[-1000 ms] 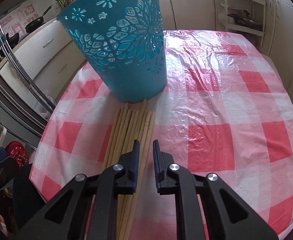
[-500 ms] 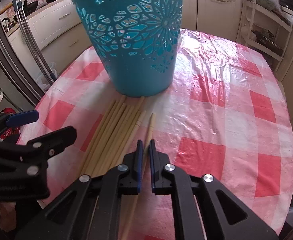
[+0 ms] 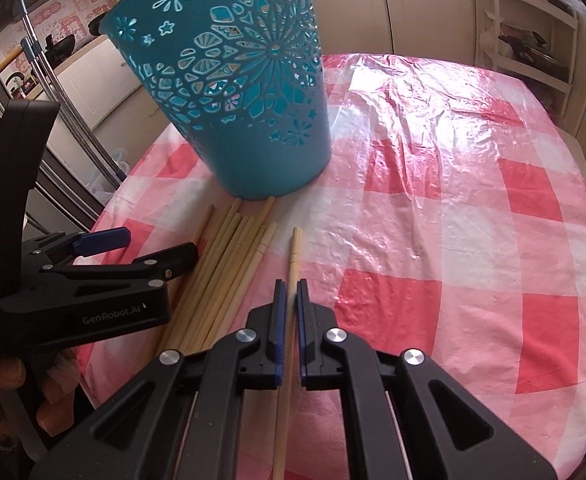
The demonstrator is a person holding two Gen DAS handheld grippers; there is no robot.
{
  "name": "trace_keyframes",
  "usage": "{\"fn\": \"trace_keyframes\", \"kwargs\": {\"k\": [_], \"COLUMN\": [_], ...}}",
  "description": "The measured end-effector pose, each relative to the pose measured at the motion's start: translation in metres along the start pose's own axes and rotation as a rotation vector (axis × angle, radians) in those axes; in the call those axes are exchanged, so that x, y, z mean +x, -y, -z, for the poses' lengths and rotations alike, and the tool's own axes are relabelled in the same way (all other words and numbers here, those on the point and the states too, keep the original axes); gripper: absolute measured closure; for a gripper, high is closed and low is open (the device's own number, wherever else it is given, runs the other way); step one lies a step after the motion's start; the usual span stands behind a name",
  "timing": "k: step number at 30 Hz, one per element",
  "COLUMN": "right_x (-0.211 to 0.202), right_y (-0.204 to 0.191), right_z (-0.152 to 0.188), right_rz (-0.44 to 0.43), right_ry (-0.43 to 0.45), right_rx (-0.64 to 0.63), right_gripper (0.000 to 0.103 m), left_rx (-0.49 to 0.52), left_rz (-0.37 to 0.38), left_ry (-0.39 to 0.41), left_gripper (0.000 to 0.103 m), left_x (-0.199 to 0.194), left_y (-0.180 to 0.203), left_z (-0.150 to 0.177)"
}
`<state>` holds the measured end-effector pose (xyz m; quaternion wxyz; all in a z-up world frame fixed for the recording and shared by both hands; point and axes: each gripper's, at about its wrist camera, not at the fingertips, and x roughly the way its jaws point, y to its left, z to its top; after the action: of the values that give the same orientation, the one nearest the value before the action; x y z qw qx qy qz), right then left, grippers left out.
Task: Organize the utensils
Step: 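Close the left tool on one chopstick while the right tool closes on another, then lift the chopstick with the left tool over the basket and release it inside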
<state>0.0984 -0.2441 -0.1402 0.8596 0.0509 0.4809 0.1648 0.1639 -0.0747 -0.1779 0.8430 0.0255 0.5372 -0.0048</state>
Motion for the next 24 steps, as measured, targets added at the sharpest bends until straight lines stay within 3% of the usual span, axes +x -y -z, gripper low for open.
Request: {"fn": "trace_keyframes", "kwargs": {"k": [2, 4, 6, 12, 16, 20, 24], "right_x": [-0.001, -0.002, -0.002, -0.002, -0.002, -0.001, -0.001], "right_y": [0.001, 0.004, 0.005, 0.006, 0.011, 0.016, 0.017], "right_z": [0.001, 0.003, 0.004, 0.007, 0.008, 0.007, 0.007], "right_rz": [-0.004, -0.014, -0.018, -0.029, -0.055, -0.075, -0.072], "right_ry": [0.003, 0.009, 0.016, 0.047, 0.064, 0.067, 0.073], "right_rx": [0.000, 0.011, 0.015, 0.012, 0.034, 0.058, 0.058], "right_gripper": [0.098, 0.098, 0.098, 0.098, 0.098, 0.098, 0.098], "left_rx": [0.030, 0.055, 0.056, 0.032, 0.010, -0.042, -0.043], "left_rz": [0.018, 0.043, 0.074, 0.166, 0.287, 0.410, 0.477], "left_ry": [0.017, 0.022, 0.012, -0.023, 0.012, 0.131, 0.301], "left_gripper": [0.050, 0.085, 0.097, 0.099, 0.099, 0.099, 0.099], "left_x": [0.000, 0.000, 0.002, -0.010, -0.051, -0.114, -0.172], "left_y": [0.003, 0.008, 0.008, -0.012, -0.039, -0.067, -0.068], "left_z": [-0.005, -0.009, -0.014, -0.013, -0.018, -0.034, -0.064]}}
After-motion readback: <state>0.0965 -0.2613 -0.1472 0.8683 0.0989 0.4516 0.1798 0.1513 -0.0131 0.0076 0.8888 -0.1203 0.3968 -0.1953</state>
